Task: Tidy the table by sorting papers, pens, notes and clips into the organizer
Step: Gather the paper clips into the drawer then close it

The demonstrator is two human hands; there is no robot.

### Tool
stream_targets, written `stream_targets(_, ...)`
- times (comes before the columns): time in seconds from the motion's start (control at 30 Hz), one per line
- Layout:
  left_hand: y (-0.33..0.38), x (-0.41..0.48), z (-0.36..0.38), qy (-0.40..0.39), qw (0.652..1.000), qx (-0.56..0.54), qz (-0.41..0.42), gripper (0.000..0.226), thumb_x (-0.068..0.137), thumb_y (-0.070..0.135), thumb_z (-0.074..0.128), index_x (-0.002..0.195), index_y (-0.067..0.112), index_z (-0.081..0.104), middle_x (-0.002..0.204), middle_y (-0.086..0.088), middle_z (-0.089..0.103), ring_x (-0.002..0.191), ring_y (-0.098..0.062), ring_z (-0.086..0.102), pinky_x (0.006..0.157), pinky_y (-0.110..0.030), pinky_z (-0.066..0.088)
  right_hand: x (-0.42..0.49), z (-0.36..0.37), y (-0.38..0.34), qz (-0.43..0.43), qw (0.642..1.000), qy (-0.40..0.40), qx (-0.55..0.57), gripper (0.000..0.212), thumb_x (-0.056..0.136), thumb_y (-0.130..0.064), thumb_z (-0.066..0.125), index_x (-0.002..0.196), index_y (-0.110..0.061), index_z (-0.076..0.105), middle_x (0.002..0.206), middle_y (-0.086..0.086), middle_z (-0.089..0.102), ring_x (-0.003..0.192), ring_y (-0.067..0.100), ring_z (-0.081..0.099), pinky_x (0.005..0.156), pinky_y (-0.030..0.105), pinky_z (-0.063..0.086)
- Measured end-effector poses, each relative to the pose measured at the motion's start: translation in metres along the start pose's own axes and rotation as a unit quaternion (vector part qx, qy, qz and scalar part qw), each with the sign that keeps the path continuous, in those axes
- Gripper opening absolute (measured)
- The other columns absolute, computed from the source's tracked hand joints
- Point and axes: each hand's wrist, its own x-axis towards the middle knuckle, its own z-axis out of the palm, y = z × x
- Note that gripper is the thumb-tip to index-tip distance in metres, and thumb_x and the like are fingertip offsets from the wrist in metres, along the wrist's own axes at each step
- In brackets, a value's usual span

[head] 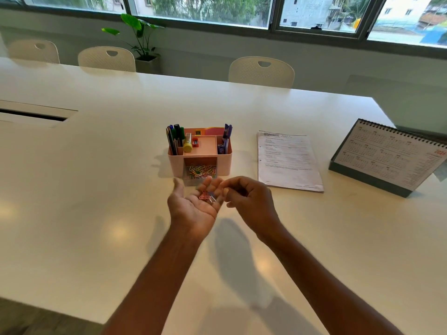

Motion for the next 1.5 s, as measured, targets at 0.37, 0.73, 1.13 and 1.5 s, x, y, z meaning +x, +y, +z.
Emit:
stream_targets(0.37,0.045,0.020,0.038,-0.024,0.996,-0.076,0.049,0.122,0.088,0.088,0.040,0.164,-0.003,0.010,0.172,-0.030,0.004,0.159,-0.051,0.003,0.130,-0.059,0.007,0.002,0.002,0.007,0.115,0.987,0.004,0.113,0.014,0.097,-0.004,0.069,0.102,-0.011,0.080,0.091,0.009,0.078,0.090,0.031,0.075,0.080,0.032,0.065)
stream_targets(0.73,0.044,0.016,0.027,-0.032,0.993,0.040,0.107,0.083,0.100,0.064,0.050,0.157,0.005,0.039,0.163,-0.025,0.040,0.151,-0.044,0.039,0.124,-0.056,0.034,0.010,-0.009,0.019,0.196,0.952,0.001,0.233,0.016,0.104,-0.013,0.064,0.113,-0.007,0.076,0.104,0.015,0.079,0.103,0.034,0.076,0.091,0.039,0.064)
stream_targets(1.13,0.007,0.014,-0.034,0.151,0.828,0.454,0.291,0.021,0.103,0.024,0.062,0.123,0.028,0.066,0.120,0.005,0.069,0.110,-0.019,0.066,0.098,-0.046,0.060,0.008,0.021,0.047,-0.038,0.959,-0.168,-0.225,0.076,0.097,-0.031,0.073,0.163,-0.025,0.035,0.170,-0.008,0.032,0.145,0.016,0.048,0.112,0.039,0.051)
stream_targets(1.5,0.007,0.031,-0.043,0.077,0.715,0.619,0.317,0.017,0.104,0.026,0.061,0.109,0.041,0.066,0.126,0.004,0.072,0.102,-0.017,0.072,0.081,-0.039,0.066,0.018,0.037,0.058,-0.084,0.920,-0.173,-0.342,0.090,0.099,-0.029,0.071,0.168,-0.027,0.013,0.176,-0.007,0.007,0.163,0.020,0.007,0.126,0.050,0.032)
